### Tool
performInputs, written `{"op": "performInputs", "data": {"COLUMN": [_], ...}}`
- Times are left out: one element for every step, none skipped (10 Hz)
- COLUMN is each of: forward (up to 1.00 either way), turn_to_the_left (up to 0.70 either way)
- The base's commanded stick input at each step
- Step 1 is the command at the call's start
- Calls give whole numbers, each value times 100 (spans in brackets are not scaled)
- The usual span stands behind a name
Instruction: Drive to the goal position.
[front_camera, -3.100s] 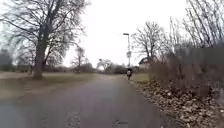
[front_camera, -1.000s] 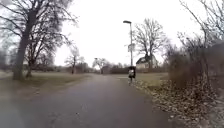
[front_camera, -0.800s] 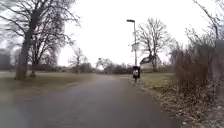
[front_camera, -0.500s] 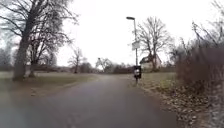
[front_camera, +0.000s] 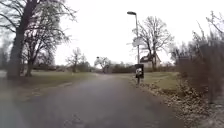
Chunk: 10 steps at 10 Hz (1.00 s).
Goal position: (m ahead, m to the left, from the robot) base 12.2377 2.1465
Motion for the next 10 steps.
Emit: {"op": "performInputs", "data": {"forward": [100, 100, 100, 100, 100, 100, 100, 100, 100, 100], "turn_to_the_left": [16, 36, 40, 40, 40, 36, 28, 19, 11, 3]}}
